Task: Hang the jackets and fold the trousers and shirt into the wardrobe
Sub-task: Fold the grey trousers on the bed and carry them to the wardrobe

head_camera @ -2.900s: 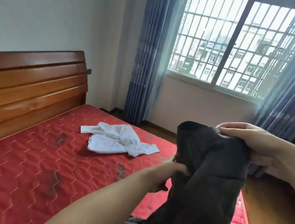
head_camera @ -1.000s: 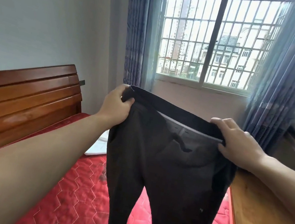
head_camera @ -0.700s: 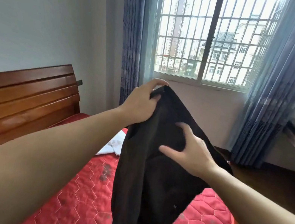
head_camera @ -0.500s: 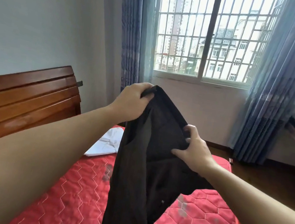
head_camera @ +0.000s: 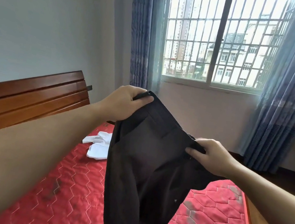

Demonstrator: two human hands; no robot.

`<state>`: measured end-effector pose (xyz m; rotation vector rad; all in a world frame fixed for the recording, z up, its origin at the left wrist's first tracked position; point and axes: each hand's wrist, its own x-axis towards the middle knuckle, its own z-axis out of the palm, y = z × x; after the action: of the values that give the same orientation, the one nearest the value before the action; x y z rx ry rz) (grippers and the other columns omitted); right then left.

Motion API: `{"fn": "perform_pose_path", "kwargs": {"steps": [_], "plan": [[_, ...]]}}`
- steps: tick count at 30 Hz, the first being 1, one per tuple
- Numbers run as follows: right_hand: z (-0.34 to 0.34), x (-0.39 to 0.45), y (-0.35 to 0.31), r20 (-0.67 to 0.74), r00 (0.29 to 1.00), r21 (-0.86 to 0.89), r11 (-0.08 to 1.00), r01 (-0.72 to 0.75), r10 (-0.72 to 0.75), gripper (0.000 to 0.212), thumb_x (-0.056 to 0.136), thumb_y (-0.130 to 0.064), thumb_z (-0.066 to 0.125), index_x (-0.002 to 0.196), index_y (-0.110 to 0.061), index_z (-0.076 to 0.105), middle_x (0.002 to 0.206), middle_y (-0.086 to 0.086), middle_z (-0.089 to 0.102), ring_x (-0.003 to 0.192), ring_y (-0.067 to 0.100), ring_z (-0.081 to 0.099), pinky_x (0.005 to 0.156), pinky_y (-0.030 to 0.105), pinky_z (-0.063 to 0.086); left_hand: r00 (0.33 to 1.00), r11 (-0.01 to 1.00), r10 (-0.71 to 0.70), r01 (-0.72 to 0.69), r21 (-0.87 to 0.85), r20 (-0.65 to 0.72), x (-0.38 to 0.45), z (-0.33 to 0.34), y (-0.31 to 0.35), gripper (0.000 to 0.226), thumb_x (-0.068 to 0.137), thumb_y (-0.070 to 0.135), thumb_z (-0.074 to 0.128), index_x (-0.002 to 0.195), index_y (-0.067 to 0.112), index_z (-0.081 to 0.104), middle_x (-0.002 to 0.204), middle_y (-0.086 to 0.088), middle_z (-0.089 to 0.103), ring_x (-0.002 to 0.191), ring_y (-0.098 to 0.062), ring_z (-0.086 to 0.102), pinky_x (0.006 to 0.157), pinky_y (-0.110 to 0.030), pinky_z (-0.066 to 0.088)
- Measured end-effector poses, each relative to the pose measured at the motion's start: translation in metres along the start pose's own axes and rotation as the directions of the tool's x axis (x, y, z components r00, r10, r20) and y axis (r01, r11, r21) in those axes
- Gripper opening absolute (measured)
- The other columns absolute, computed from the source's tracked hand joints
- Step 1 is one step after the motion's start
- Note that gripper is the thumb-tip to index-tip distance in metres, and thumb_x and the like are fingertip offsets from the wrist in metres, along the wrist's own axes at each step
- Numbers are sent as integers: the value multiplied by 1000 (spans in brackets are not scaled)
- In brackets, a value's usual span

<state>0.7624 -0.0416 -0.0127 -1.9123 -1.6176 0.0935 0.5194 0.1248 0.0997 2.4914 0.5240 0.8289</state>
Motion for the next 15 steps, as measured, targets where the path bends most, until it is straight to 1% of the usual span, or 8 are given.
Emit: {"fn": "perform_pose_path", "kwargs": {"steps": [1, 2, 4, 7, 8, 10, 13, 15], "plan": [[-1, -1, -3, 15, 1000, 71, 997, -10, 9, 19, 89, -33, 66, 72, -26, 68, 79, -14, 71, 78, 9, 65, 80, 42, 52, 1000, 1000, -6, 6, 11, -23, 0, -2, -2, 27, 100, 36, 51, 97, 21, 73, 90, 7, 74, 88, -11, 67, 84, -33, 53], [-1, -2, -7, 8, 1000, 98, 995, -20, 19, 21, 89, -34, 65, 70, -25, 66, 69, -12, 69, 68, 11, 64, 72, 39, 53, 998, 1000, -12, 13, 26, -57, 0, -3, -5, 28, 100, 37, 50, 97, 21, 73, 90, 7, 73, 88, -11, 67, 82, -32, 52], [2, -5, -12, -13, 999, 133, 991, -29, 32, 22, 84, -43, 67, 72, -25, 68, 70, -8, 70, 69, 15, 66, 70, 38, 54, 989, 998, -15, 24, 58, -147, 0, -2, -8, 27, 100, 37, 50, 94, 23, 72, 87, 11, 72, 85, -6, 65, 75, -22, 48], [13, -13, -14, 101, 994, 227, 972, -66, 44, 33, 67, -55, 77, 88, -32, 69, 85, -10, 72, 80, 10, 69, 74, 27, 56, 971, 998, -32, 42, 38, -239, 0, -1, -9, 21, 100, 36, 51, 89, 30, 68, 83, 21, 67, 80, 2, 62, 65, -4, 40], [19, -16, -13, 129, 991, 186, 980, -64, 41, 32, 64, -51, 80, 89, -37, 66, 85, -13, 71, 79, 5, 67, 71, 20, 53, 966, 999, -36, 44, 25, -255, 0, -2, -9, 20, 100, 36, 51, 88, 32, 67, 80, 22, 67, 77, 5, 62, 63, -1, 39], [30, -21, -8, 95, 995, 98, 994, -50, 41, 30, 67, -31, 81, 81, -44, 58, 79, -16, 66, 72, 0, 61, 62, 10, 46, 959, 999, -41, 47, 16, -279, 0, -5, -10, 23, 99, 35, 52, 86, 27, 69, 79, 18, 68, 75, 10, 61, 60, -1, 37], [42, -23, 3, -53, 990, 111, 986, -122, 128, 39, 74, -13, 76, 82, -37, 45, 73, -10, 62, 63, 3, 57, 53, 12, 43, 952, 999, -45, 50, 9, -303, 0, -14, -14, 25, 99, 33, 53, 87, 19, 70, 77, 12, 69, 69, 13, 58, 59, -1, 38], [44, -26, 8, -42, 969, 229, 946, -229, 244, 48, 75, -12, 76, 94, -37, 40, 76, -4, 67, 69, 9, 65, 57, 18, 49, 951, 998, -65, 61, -23, -301, -4, -21, -17, 24, 99, 33, 53, 80, 27, 67, 72, 18, 67, 66, 12, 59, 59, -3, 39]]}}
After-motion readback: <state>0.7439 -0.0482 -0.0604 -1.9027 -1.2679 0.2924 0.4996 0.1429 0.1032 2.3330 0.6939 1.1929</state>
